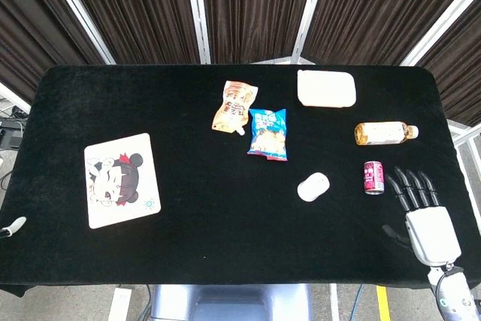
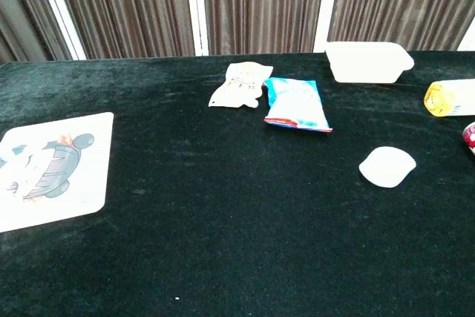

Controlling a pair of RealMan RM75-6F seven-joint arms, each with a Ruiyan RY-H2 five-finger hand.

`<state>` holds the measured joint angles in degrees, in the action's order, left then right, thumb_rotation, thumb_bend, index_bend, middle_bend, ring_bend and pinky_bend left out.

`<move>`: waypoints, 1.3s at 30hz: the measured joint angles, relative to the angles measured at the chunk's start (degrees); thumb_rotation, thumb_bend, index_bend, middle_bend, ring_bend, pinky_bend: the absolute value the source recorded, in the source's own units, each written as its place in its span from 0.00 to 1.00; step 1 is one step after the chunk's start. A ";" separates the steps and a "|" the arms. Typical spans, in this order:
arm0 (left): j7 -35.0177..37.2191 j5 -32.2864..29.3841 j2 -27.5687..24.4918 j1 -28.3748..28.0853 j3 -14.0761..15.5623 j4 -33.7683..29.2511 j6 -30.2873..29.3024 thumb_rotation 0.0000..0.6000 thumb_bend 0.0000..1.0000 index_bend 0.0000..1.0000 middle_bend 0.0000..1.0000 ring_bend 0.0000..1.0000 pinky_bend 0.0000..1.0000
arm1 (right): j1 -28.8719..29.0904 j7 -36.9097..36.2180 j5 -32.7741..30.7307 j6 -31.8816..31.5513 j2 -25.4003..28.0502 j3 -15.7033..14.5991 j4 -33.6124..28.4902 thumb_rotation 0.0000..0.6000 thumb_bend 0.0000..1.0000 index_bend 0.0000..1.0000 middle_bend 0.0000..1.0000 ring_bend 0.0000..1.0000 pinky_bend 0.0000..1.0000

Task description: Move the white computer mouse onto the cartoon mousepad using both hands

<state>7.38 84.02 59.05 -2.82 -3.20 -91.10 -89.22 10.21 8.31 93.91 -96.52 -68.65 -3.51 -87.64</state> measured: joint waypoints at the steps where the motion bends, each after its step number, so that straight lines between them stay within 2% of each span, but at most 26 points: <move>1: 0.07 -0.05 -0.02 0.03 -0.04 0.08 0.04 1.00 0.00 0.00 0.00 0.00 0.00 | -0.18 0.02 0.02 0.24 -0.07 0.20 0.16 1.00 0.00 0.03 0.00 0.00 0.00; 7: -0.04 -0.07 0.18 -0.01 -0.09 0.37 0.44 1.00 0.00 0.00 0.00 0.00 0.00 | -0.11 0.02 -0.38 2.51 -0.34 0.84 0.55 1.00 0.00 0.03 0.00 0.00 0.00; 11: -0.27 0.29 0.38 -0.17 -0.13 0.53 0.58 1.00 0.00 0.00 0.00 0.00 0.00 | 1.44 0.16 -0.30 6.21 -0.49 1.15 0.52 1.00 0.00 0.03 0.00 0.00 0.00; 14: -0.46 0.19 0.59 -0.33 -0.19 0.90 0.96 1.00 0.00 0.00 0.00 0.00 0.00 | 3.99 0.63 -0.16 10.74 -0.56 1.74 0.06 1.00 0.00 0.03 0.01 0.00 0.00; 17: -0.70 -0.43 0.82 -0.60 -0.40 1.20 1.68 1.00 0.00 0.00 0.00 0.00 0.00 | 7.35 2.02 -0.26 16.54 -0.84 2.57 -0.65 1.00 0.00 0.04 0.09 0.00 0.01; 23: -2.29 -2.46 1.84 -1.65 -0.96 2.32 4.32 1.00 0.00 0.00 0.00 0.00 0.00 | 14.47 7.20 -2.27 29.46 -3.37 4.58 -0.52 1.00 0.00 0.14 0.19 0.03 0.13; 27: -2.92 -4.02 2.53 -2.06 -1.30 3.41 5.67 1.00 0.00 0.00 0.00 0.00 0.00 | 19.59 13.98 -5.89 38.79 -7.42 6.10 1.72 1.00 0.00 0.18 0.23 0.07 0.15; 30: -3.15 -5.45 2.97 -2.30 -1.64 4.20 6.79 1.00 0.00 0.00 0.00 0.00 0.00 | 22.64 17.62 -8.11 42.52 -10.71 6.87 4.85 1.00 0.00 0.19 0.24 0.08 0.17; 39: -3.60 -7.51 3.98 -2.69 -2.28 6.06 8.51 1.00 0.00 0.00 0.00 0.00 0.00 | 26.02 18.66 -8.22 44.93 -16.66 7.03 13.72 1.00 0.01 0.21 0.26 0.10 0.21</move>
<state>3.78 76.51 63.04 -5.51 -5.48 -85.04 -80.72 36.23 26.97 85.69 -51.58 -85.31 3.52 -73.92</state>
